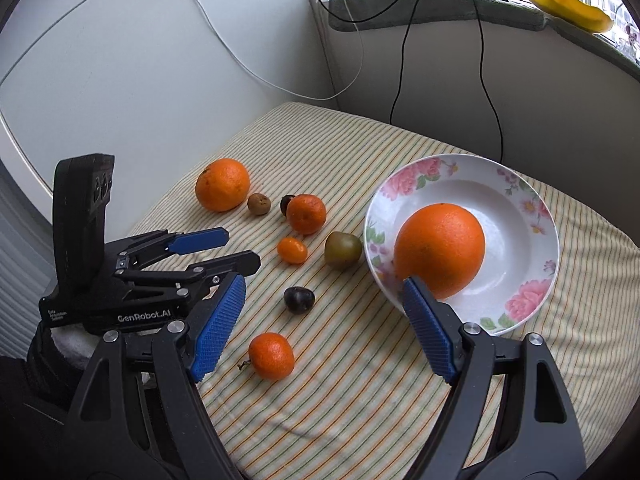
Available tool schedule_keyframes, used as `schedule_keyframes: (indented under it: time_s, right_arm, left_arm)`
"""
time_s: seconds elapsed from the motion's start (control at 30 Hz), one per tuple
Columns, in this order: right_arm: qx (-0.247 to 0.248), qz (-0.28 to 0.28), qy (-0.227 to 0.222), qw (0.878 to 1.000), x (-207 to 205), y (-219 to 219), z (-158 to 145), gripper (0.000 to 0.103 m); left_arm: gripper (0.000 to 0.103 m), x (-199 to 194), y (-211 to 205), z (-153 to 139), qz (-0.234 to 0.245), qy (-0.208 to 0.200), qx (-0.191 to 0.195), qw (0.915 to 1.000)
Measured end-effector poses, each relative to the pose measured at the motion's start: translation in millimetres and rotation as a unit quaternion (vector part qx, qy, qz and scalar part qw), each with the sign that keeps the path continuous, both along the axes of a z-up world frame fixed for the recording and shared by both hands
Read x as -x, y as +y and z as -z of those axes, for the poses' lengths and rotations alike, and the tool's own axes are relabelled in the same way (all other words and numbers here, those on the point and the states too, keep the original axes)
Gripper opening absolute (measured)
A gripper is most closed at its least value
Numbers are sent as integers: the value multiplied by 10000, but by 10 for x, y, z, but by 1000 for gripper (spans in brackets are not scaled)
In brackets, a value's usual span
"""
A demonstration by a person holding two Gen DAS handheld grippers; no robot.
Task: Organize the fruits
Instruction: 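Withdraw the right gripper from the plate toward the small fruits, then grasp a small tangerine with the right gripper while the left gripper grasps a dark plum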
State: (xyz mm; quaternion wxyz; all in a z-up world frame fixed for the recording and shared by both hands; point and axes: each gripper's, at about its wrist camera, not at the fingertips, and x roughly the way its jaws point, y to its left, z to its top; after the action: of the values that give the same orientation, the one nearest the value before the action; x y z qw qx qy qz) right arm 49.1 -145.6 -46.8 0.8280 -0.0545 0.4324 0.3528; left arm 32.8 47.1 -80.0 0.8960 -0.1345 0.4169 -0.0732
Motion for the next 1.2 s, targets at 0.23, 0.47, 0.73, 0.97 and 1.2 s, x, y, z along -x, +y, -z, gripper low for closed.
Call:
schedule_keyframes:
  time_s: [0.23,0.47,0.73,0.97,1.2]
  right_arm:
    - [42,-241,30,9997,216,70,82,81]
    - [141,-558,288,9979,389,175,287,67]
    - [259,-578,446,9970,425,241,478,52]
    - [312,-568,487,9967,388,281,557,47]
    - [329,-666,551,9957,376,351,645,40]
  left_arm:
    - [53,61,80,72,-36,87,92,9999]
    - [45,77,-46,115,283,153,242,9992]
    - [38,-30,-249,201,707,345,389,9961]
    - [36,-84,-331,211,821,418,442,9948]
    - [24,-110,-381,229,901,448,412,9941]
